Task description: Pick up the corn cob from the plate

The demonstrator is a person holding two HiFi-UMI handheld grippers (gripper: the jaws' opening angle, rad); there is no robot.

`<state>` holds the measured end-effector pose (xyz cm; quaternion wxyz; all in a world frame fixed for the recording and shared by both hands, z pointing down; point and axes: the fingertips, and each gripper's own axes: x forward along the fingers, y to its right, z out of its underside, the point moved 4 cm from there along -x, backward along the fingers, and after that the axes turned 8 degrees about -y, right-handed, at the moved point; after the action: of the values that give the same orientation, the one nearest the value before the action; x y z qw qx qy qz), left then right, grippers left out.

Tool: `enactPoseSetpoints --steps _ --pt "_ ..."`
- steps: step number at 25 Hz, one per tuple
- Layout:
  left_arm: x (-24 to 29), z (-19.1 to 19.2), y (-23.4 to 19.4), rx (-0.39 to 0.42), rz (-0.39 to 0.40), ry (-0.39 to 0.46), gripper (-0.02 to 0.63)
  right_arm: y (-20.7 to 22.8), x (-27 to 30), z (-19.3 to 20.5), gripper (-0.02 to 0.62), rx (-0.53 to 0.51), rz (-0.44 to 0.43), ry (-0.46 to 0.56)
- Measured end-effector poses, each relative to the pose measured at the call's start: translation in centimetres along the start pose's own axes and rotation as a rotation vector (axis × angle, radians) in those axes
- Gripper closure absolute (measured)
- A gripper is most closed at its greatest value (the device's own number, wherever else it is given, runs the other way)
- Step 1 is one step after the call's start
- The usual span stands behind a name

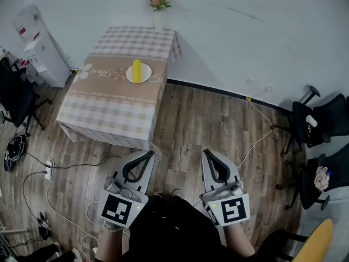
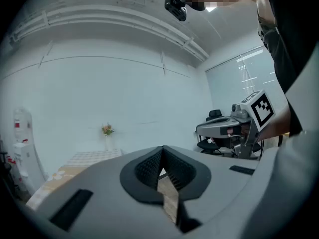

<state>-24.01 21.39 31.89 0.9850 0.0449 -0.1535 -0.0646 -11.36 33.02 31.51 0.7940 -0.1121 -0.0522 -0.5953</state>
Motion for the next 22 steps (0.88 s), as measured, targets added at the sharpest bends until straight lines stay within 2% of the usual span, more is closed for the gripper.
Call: enactPoseSetpoints --steps 22 --pt "1.8 -1.7 3.5 -0.004 -0.01 0.012 0.594 2.3 -1.3 -0.3 0.552 0.02 -0.072 0.034"
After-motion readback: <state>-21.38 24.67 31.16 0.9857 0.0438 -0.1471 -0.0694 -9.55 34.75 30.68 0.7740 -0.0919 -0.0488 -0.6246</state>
